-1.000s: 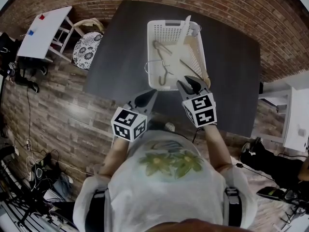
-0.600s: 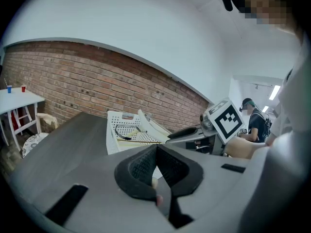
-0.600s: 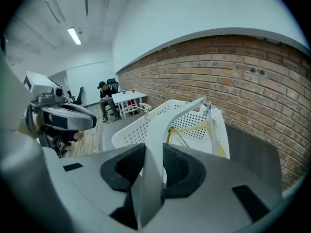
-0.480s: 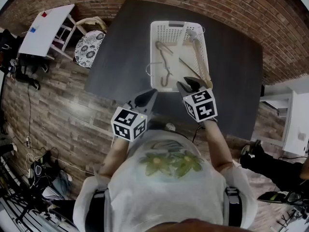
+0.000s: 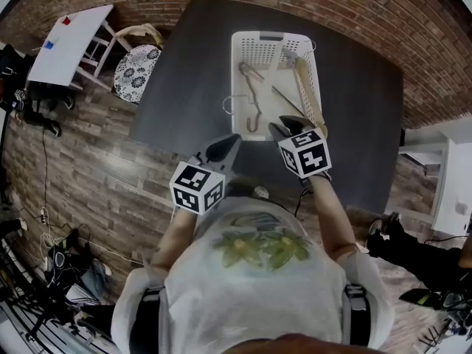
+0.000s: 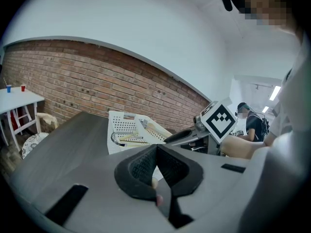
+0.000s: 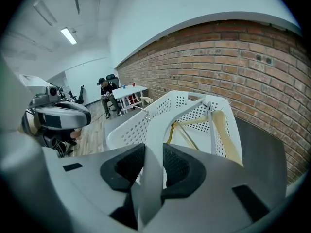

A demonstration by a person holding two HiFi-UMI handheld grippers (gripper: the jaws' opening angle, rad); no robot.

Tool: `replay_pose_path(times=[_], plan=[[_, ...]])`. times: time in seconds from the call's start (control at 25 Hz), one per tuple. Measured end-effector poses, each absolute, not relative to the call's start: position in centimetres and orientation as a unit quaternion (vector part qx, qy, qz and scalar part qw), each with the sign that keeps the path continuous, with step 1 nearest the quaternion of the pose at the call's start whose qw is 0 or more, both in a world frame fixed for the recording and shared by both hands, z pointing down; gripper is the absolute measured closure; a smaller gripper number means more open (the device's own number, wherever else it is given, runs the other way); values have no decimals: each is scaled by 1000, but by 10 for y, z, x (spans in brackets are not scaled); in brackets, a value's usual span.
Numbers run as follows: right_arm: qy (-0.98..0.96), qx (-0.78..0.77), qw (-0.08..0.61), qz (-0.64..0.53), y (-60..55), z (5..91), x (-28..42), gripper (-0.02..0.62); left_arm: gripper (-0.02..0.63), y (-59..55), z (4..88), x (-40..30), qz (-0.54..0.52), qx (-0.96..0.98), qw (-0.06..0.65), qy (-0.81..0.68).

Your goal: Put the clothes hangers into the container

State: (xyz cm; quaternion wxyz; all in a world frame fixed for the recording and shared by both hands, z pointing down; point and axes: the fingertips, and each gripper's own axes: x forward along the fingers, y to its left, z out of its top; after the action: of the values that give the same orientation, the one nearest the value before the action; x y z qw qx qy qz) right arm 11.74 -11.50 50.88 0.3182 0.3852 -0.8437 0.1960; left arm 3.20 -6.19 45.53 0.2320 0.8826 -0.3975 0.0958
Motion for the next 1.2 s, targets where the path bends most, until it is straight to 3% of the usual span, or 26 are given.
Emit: replay_pose_path(times=[0.76,1.2], plan=[[-840,358,355,198,-119,514,108,459,577,-74,454,33,93,887,230,-389],[-840,364,382,127,-122,509,104,423,577,-70,453,31,92,887,230,-389]])
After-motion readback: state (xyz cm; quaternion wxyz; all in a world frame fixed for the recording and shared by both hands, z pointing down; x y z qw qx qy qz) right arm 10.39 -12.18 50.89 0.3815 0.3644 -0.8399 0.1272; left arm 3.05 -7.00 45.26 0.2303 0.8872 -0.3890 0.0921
